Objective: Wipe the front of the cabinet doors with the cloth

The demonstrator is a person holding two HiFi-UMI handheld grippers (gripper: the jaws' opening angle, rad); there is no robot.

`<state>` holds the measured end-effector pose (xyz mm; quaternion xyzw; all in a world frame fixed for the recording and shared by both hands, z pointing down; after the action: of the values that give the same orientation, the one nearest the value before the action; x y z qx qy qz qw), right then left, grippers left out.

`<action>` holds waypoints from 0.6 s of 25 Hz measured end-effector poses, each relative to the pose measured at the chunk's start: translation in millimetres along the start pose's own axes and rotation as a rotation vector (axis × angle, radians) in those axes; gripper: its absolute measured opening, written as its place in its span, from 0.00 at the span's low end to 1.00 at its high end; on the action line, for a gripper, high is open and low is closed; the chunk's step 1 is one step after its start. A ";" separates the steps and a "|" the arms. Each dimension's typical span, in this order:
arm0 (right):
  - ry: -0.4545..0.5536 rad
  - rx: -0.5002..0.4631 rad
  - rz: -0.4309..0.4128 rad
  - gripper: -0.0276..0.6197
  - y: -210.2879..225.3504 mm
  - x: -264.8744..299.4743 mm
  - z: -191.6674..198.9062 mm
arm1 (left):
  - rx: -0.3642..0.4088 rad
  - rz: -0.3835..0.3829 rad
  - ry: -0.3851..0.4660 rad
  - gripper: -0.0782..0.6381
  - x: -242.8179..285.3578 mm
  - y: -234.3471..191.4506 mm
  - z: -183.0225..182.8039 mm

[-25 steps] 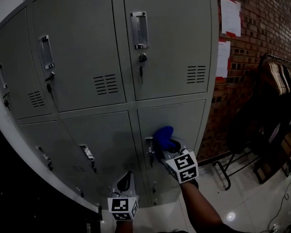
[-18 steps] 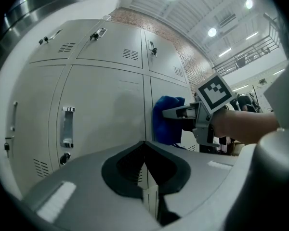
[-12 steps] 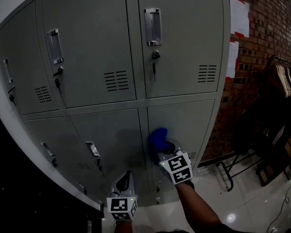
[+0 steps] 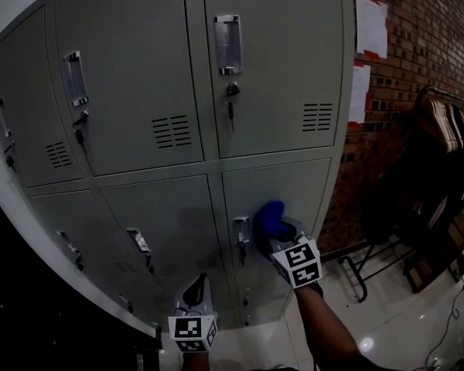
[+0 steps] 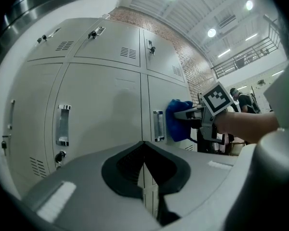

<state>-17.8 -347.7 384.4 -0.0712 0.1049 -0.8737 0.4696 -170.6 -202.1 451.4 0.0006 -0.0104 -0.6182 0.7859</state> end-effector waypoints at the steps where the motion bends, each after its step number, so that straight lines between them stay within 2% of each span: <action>1: -0.002 -0.001 0.007 0.12 5.8 -1.7 1.7 | 0.000 0.000 -0.001 0.13 0.4 0.6 0.2; 9: -0.019 0.038 0.080 0.12 51.9 -18.0 15.2 | -0.004 -0.019 0.002 0.13 1.2 -1.5 -2.2; 15: -0.055 0.051 0.151 0.12 89.6 -30.1 34.0 | 0.000 0.004 -0.003 0.13 8.8 10.1 -0.2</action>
<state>78.5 -374.6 394.2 -0.0750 0.0750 -0.8360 0.5383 -158.7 -208.3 451.5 -0.0005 -0.0113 -0.6167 0.7871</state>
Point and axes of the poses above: the fingertips, and each gripper's own axes: x forward along the fingers, y to its right, z out of its underside, the point moved 2 cm from there along -x, backward along the fingers, and after that the axes turned 6 degrees about z, right-handed, at the moved point
